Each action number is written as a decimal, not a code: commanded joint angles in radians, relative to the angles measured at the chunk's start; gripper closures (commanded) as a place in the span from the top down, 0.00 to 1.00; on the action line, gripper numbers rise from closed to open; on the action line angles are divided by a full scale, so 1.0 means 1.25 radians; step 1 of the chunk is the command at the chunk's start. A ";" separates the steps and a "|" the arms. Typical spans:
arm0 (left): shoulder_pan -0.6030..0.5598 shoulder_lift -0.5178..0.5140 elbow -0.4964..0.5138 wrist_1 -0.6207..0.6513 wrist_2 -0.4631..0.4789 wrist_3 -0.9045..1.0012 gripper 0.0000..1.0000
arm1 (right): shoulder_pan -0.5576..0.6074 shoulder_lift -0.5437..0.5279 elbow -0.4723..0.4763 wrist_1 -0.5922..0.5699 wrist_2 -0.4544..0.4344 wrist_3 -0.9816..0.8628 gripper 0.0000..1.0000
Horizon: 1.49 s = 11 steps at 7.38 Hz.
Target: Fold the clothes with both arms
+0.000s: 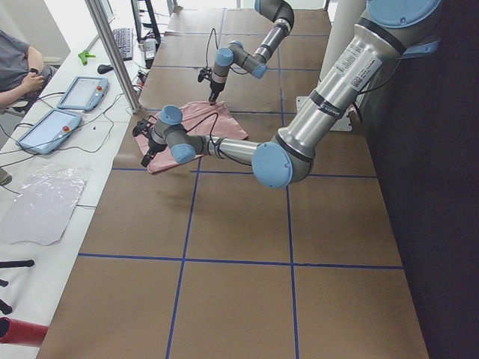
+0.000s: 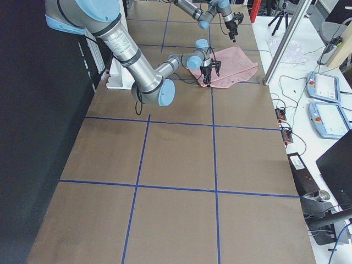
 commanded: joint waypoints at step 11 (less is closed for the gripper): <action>0.004 -0.001 -0.020 0.000 -0.001 -0.007 1.00 | -0.321 -0.411 0.586 -0.070 -0.292 0.146 0.00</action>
